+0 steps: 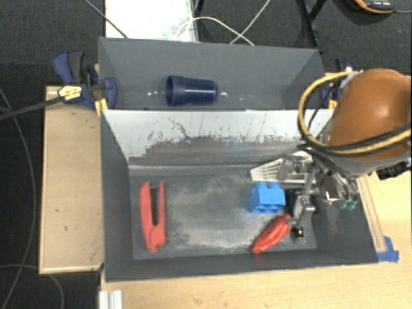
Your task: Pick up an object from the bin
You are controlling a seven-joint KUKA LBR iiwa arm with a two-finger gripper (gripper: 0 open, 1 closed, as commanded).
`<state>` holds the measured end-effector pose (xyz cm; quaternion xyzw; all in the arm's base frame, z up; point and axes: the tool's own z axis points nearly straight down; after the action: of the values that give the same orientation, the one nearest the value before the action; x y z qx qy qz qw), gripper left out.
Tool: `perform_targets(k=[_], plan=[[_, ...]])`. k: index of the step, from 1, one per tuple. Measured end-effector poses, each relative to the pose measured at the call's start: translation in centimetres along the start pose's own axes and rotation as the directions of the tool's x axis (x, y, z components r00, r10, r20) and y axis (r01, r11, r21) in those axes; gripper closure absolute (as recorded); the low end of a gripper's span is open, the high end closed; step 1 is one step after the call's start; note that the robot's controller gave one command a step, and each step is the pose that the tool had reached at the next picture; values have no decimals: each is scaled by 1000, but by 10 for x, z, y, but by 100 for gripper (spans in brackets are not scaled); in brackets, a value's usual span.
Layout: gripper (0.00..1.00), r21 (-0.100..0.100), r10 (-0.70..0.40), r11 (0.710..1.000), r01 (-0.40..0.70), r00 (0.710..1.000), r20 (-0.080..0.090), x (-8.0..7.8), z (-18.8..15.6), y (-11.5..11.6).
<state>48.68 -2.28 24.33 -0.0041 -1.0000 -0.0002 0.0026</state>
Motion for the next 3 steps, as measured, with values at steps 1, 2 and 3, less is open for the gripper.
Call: perform_targets(k=[1,2,3], plan=[[0,0,-1,1000,1,1000,8,-1,-4,0],[0,-2,164,986,-164,986,9,-70,170,-24],[0,-1,46,999,-46,999,20,-83,82,-28]])
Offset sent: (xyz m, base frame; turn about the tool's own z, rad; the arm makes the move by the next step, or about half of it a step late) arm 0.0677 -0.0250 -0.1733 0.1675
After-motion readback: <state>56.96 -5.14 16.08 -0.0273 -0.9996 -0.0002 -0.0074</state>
